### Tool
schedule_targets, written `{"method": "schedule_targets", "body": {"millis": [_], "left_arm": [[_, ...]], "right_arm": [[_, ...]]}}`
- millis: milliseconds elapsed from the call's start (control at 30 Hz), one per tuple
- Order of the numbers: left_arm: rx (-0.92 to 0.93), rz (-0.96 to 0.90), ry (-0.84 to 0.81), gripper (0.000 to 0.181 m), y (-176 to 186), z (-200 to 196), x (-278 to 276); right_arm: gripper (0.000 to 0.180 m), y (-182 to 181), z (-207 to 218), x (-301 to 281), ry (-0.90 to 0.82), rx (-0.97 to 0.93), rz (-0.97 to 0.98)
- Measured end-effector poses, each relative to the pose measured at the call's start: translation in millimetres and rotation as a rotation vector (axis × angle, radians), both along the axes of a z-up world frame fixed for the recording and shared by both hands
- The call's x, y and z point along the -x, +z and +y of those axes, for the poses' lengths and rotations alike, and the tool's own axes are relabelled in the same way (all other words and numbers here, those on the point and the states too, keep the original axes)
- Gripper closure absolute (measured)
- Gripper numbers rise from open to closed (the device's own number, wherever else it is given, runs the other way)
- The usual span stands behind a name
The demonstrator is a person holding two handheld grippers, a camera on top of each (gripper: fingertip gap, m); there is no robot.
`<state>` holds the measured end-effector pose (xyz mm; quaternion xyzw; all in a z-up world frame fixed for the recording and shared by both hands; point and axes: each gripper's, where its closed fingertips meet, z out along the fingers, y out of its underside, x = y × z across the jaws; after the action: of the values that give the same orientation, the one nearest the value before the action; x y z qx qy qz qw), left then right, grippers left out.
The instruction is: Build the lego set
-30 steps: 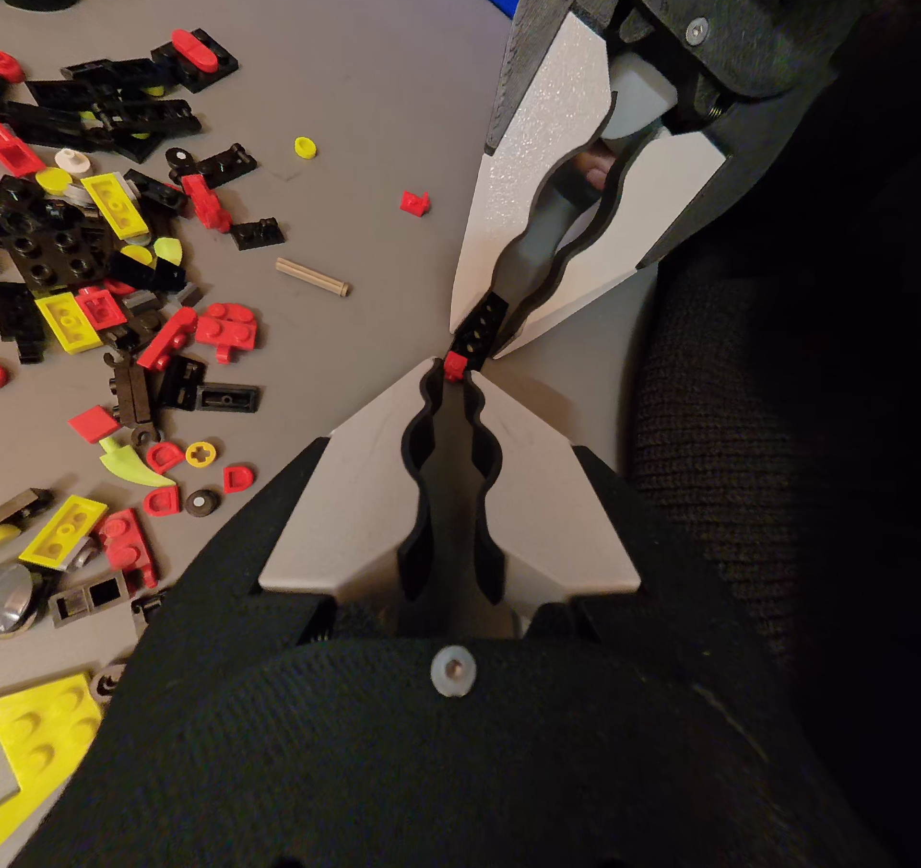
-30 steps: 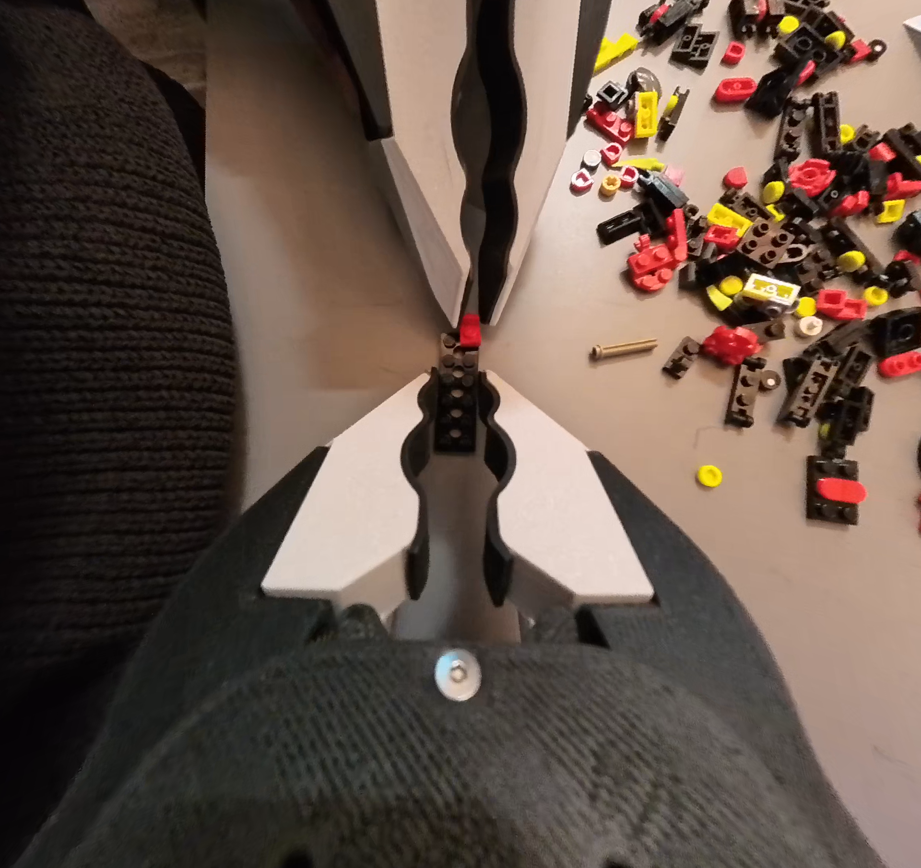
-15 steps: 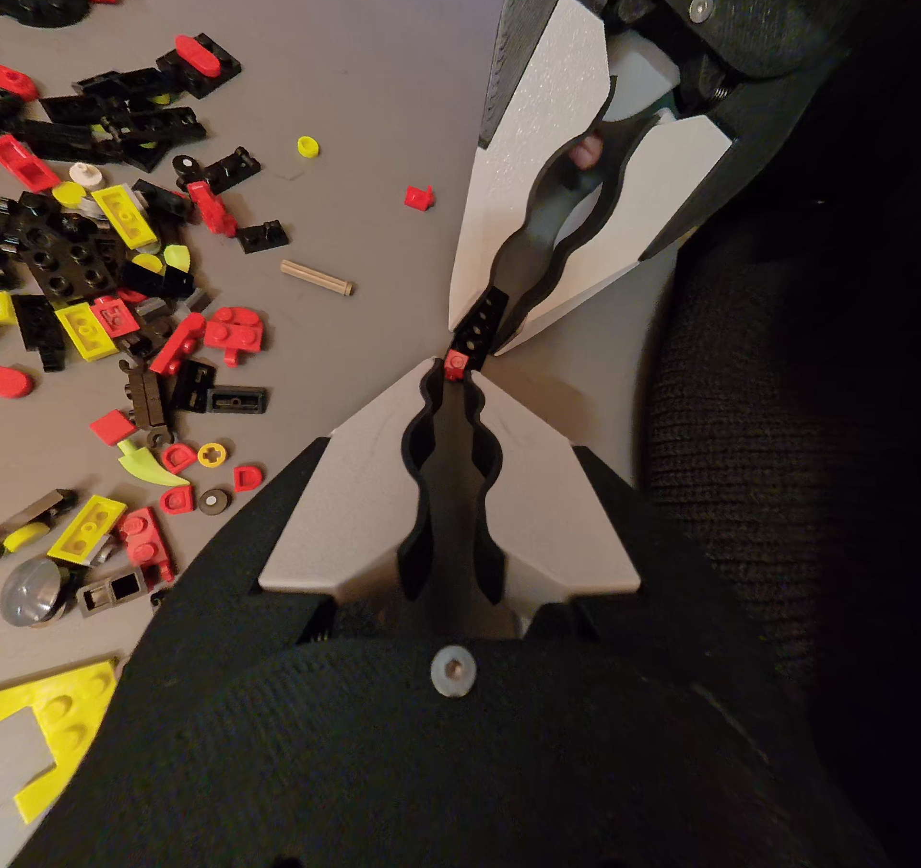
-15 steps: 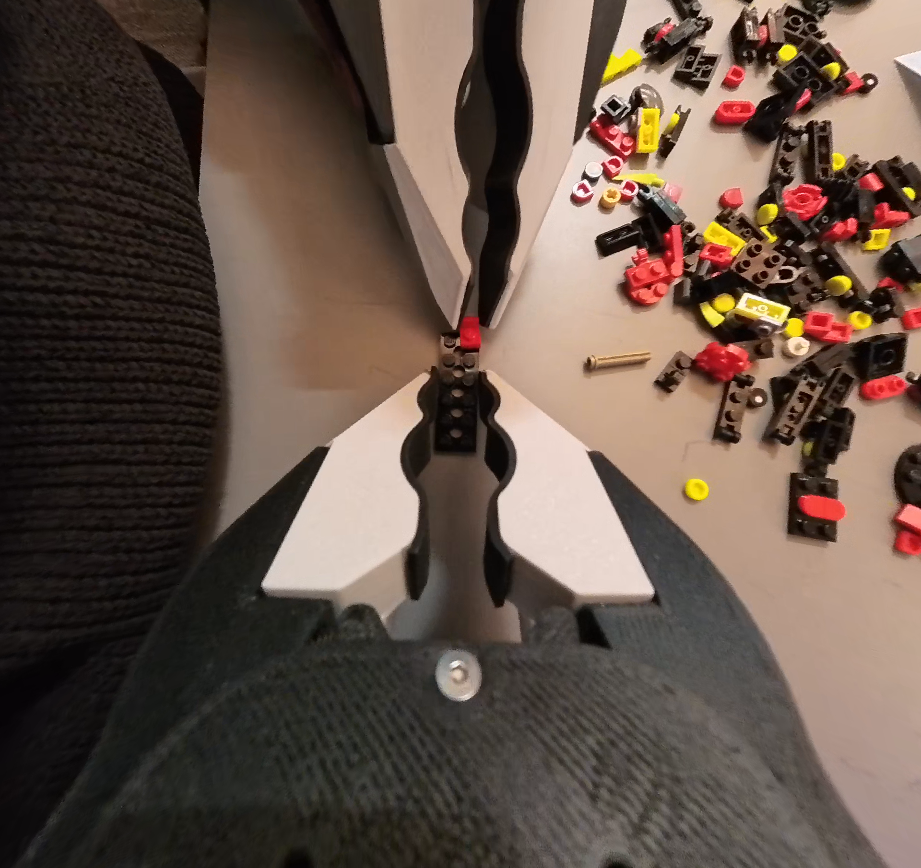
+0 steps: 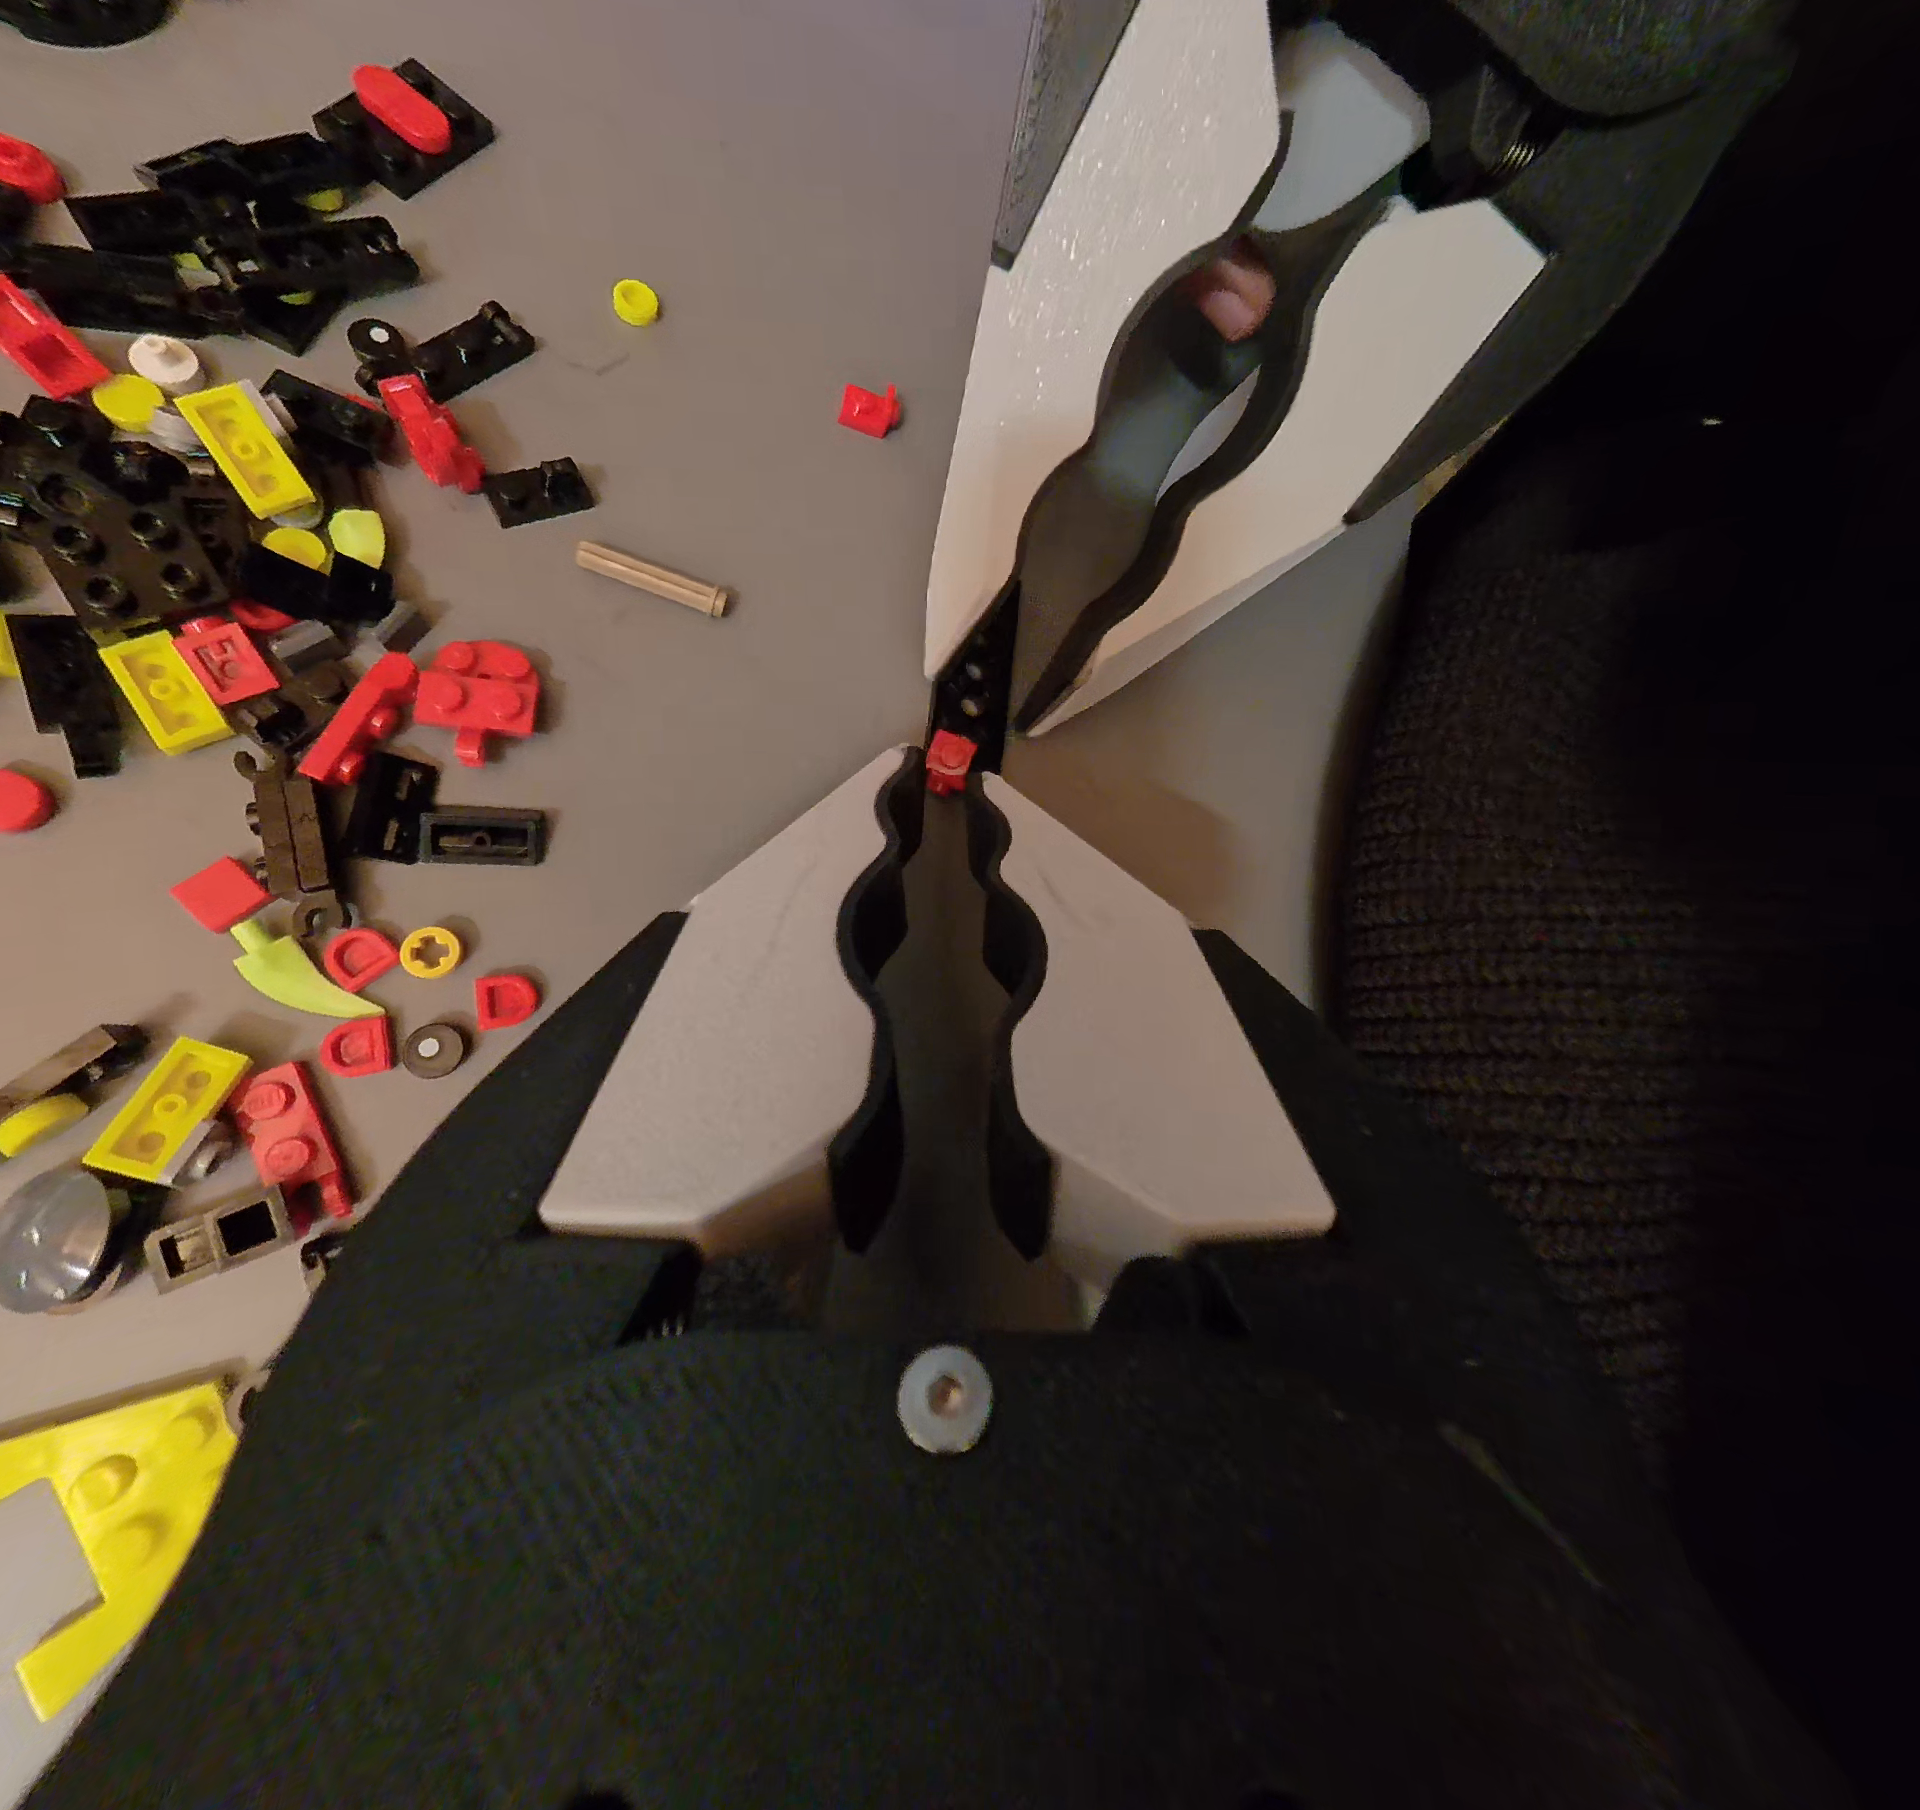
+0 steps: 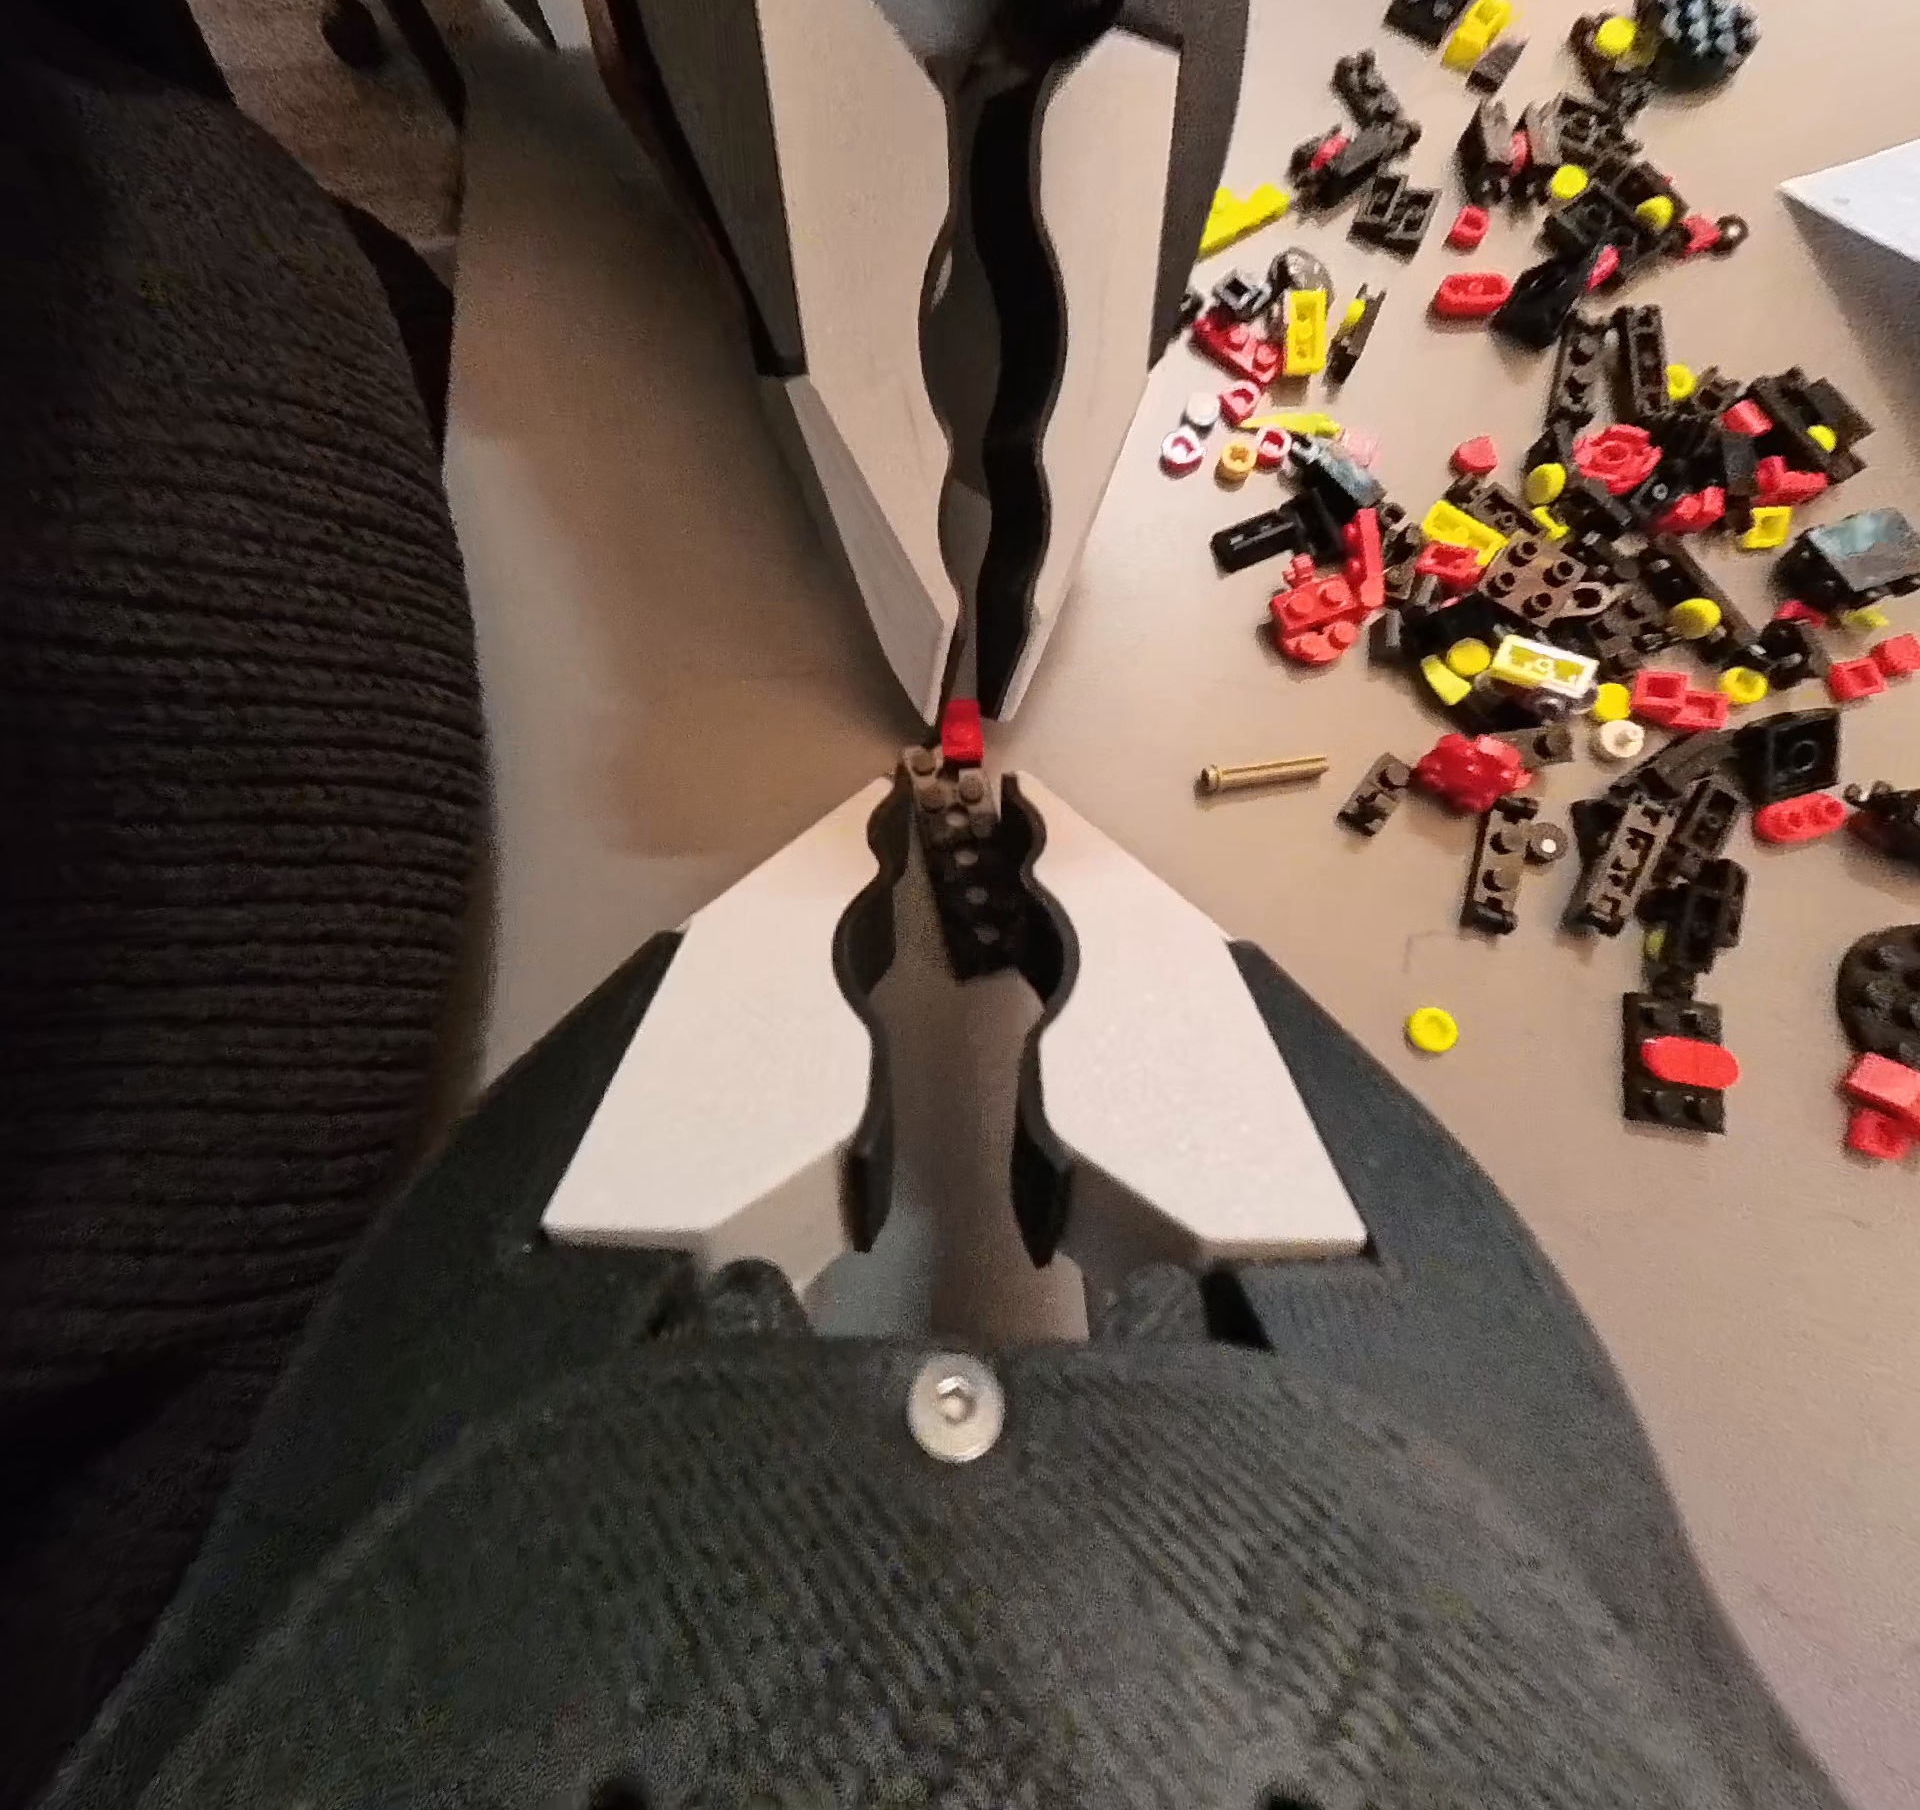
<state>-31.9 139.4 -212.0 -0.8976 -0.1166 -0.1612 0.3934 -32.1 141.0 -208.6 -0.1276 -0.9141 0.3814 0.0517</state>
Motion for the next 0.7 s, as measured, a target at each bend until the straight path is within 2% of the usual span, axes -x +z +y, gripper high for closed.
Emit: {"method": "schedule_targets", "body": {"millis": [33,133,300,700], "left_arm": [[0.000,0.000,0.000,0.175,0.0,0.2,-0.1],[-0.003,-0.001,0.005,0.175,0.5,0.7,0.5],[-0.010,-0.015,0.012,0.175,1.6,1.2,0.6],[-0.005,-0.010,0.014,0.175,0.6,1.3,0.3]], "right_arm": [[0.164,3.2,-1.7,-0.4,0.001,0.022,-0.005],[0.166,6.1,-4.2,-1.2,0.001,0.048,-0.017],[0.180,5.2,-3.0,5.8,-0.046,0.036,-0.011],[0.180,-0.2,-9.1,4.0,-0.051,0.020,-0.041]]}}
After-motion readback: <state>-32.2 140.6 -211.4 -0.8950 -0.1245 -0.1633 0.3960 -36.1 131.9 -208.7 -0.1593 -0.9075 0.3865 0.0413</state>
